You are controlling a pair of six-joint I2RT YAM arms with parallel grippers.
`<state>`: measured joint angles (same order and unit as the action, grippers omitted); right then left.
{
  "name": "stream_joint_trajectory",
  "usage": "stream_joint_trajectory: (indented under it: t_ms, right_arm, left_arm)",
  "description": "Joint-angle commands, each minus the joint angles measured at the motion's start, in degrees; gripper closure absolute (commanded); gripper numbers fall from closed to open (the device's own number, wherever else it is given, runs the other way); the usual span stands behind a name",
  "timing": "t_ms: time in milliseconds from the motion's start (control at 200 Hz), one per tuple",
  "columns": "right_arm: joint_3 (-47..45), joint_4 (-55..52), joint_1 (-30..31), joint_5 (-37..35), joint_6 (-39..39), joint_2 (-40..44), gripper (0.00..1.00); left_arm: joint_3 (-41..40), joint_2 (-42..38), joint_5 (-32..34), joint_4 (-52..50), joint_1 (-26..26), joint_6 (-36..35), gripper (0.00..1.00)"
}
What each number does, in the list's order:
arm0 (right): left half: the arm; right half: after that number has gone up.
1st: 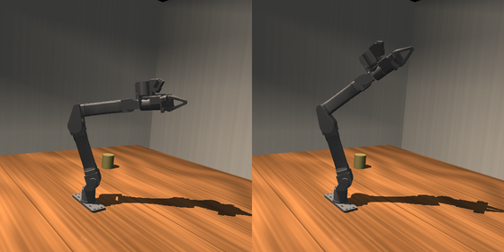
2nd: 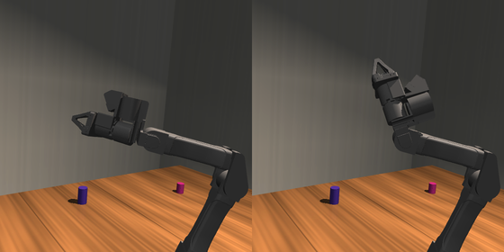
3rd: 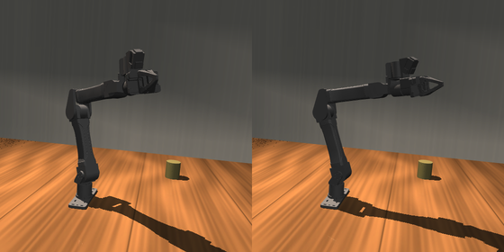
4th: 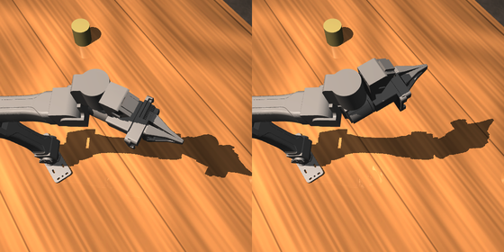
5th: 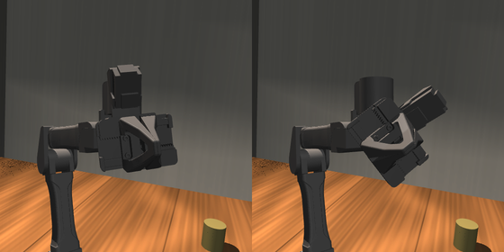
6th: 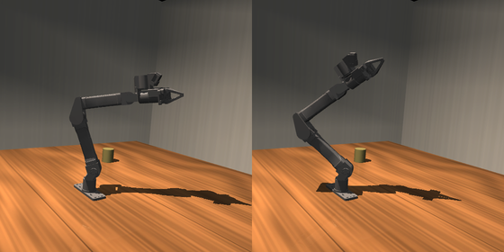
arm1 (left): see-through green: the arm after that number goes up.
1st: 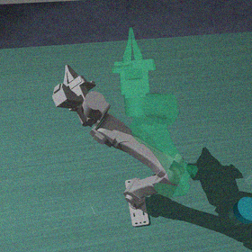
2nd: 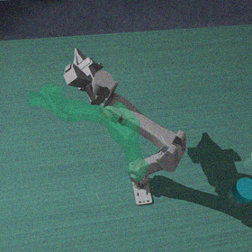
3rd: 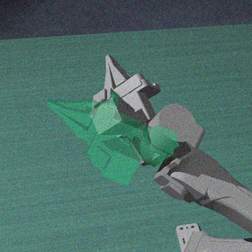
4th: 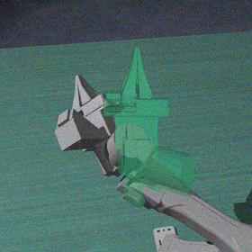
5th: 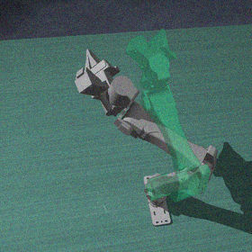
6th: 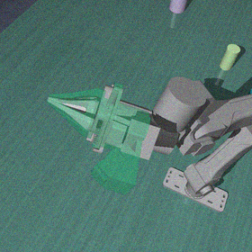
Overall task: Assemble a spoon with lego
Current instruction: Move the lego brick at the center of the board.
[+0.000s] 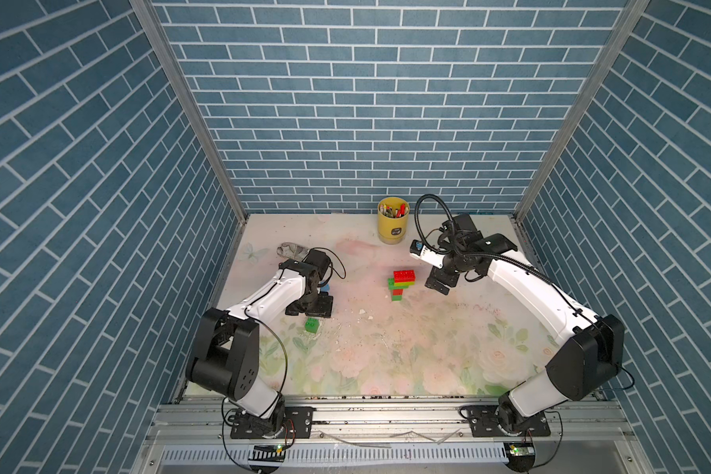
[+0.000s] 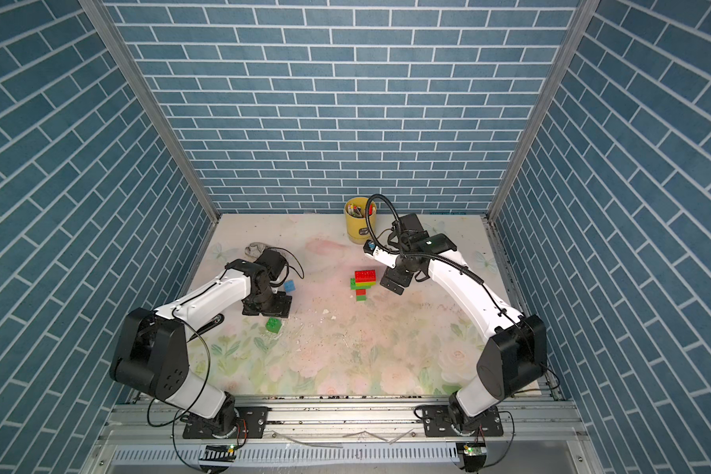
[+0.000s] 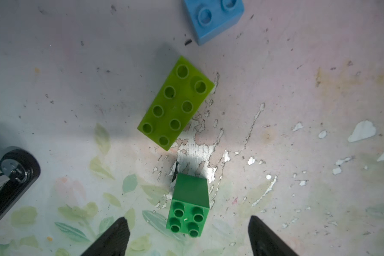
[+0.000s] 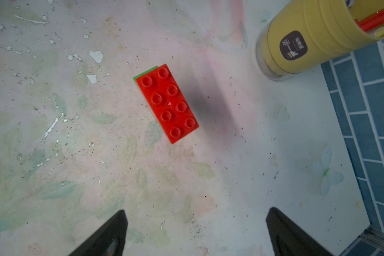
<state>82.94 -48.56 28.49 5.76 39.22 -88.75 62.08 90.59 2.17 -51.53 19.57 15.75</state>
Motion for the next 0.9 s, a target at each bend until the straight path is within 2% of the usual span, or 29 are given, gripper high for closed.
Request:
stream_joint_trajectory:
  t_ms: [0,140,280,405,460,585,790,895]
  right_arm:
    - [-0.58,-0.16,-1.67,-0.2,-1.07,2.52,0.01]
    - [-0.3,-0.51,-2.8,-0.31,-1.15,2.85,0.01]
    - [0.34,-0.81,-3.0,-0.14,-1.34,2.54,0.01]
    - [0.53,-0.67,-3.09,-0.05,-1.6,2.46,0.01]
    - [0.26,-0.15,-3.22,0.16,-1.99,2.52,0.01]
    - [-1.6,2.3,-3.79,2.06,-4.62,2.54,0.02]
    - [-7.3,8.55,-5.09,3.83,-10.81,3.99,0.02]
    - [-9.46,9.88,-5.72,4.0,-12.32,5.05,0.02]
  left_arm:
    - [-1.16,2.17,-1.0,0.02,-0.32,-2.2,0.18]
    - [-2.52,4.17,-0.99,1.56,-0.32,-1.62,0.24]
    - [-3.32,5.62,-1.92,2.89,-0.32,-0.84,0.39]
    - [-3.77,5.02,-3.48,4.1,0.38,-0.75,0.6]
    - [-3.64,4.23,-4.23,4.74,1.37,-0.88,0.65]
    - [-1.32,4.38,-3.99,4.85,5.69,-1.25,0.67]
    - [5.13,9.88,-2.0,4.89,13.54,-3.46,0.67]
    - [9.15,12.76,-0.42,4.03,16.9,-5.54,0.56]
